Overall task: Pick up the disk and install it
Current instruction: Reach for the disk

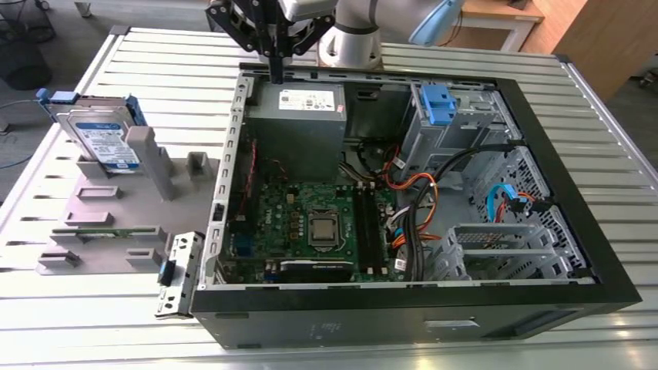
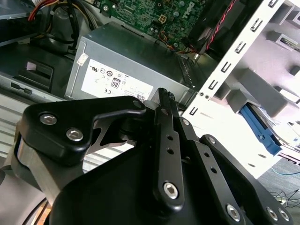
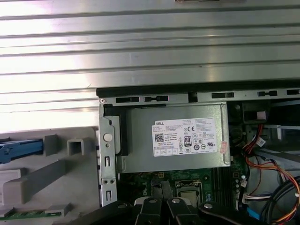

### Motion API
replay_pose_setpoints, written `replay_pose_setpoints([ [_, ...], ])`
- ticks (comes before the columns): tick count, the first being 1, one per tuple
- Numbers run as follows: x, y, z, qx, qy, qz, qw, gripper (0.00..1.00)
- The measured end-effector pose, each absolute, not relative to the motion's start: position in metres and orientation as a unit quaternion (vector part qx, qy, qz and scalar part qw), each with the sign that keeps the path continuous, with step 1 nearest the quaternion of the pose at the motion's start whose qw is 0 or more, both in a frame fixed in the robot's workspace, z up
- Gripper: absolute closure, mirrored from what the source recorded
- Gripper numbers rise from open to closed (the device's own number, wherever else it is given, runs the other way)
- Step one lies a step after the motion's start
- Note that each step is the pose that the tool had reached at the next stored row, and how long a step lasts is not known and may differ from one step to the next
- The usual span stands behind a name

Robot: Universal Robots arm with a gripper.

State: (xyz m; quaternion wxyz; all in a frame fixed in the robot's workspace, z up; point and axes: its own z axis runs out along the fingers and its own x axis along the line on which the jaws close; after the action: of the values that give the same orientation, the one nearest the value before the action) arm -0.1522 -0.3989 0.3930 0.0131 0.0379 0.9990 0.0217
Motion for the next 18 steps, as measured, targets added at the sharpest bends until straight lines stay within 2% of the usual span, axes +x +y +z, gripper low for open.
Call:
replay_pose_setpoints([
  [18, -0.1581, -0.3989, 0.393, 0.038, 0.999, 0.022, 0.013, 0.89],
])
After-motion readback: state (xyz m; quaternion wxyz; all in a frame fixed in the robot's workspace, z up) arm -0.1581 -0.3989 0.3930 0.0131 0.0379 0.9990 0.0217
